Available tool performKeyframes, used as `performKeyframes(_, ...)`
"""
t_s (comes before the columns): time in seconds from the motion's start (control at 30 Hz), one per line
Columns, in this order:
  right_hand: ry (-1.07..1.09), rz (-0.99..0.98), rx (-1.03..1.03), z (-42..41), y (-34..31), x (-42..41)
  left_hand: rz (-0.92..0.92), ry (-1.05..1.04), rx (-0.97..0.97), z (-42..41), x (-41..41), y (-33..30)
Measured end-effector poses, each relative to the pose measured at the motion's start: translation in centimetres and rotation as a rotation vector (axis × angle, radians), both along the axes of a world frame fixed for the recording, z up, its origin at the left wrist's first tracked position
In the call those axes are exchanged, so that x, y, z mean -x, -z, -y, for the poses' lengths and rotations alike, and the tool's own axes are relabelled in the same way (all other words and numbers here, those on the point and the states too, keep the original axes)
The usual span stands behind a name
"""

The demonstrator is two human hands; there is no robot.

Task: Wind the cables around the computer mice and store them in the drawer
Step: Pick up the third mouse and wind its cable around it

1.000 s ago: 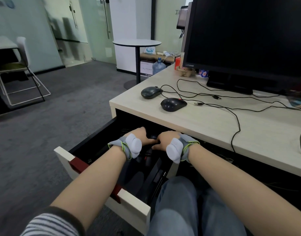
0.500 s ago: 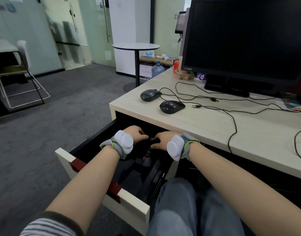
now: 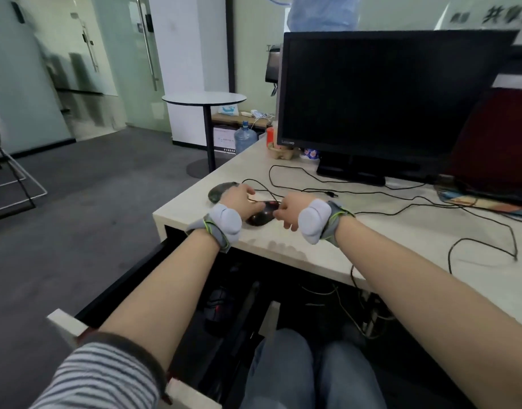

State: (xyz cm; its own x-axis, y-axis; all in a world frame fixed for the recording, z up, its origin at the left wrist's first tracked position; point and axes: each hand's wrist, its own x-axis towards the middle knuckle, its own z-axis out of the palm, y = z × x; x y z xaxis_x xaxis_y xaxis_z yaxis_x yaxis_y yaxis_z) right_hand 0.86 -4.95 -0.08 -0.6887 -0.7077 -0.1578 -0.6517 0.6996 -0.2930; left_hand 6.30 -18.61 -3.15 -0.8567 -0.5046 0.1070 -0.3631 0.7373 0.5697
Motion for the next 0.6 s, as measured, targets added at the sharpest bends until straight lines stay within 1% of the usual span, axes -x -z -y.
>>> performKeyframes(0.13,0.135,0.24,0.015,-1.4,0.6,2.4,0.186,-0.103,0.093,-1.0,3.1,1.7)
performKeyframes(0.2,0.238,0.369,0.065,-1.8,1.5,3.0,0.203,-0.164,0.117,-1.3,3.6,2.1)
performKeyframes(0.23,0.294,0.434,0.12,-1.8,1.7,3.3,0.183,-0.182,0.106,-1.4,3.8,2.1)
performKeyframes(0.3,0.369,0.551,0.266,-1.7,1.8,3.6,0.096,-0.187,0.018,-1.5,3.9,1.8)
performKeyframes(0.4,0.406,0.713,0.453,-1.3,1.2,4.1,-0.078,-0.147,-0.102,-1.8,3.4,0.7)
performKeyframes(0.53,0.324,0.896,0.738,0.0,0.7,3.8,-0.192,-0.108,-0.091,-3.1,2.6,-1.1)
performKeyframes(0.6,0.319,0.917,0.888,0.6,0.4,3.4,-0.221,-0.088,-0.049,-3.7,2.2,-1.9)
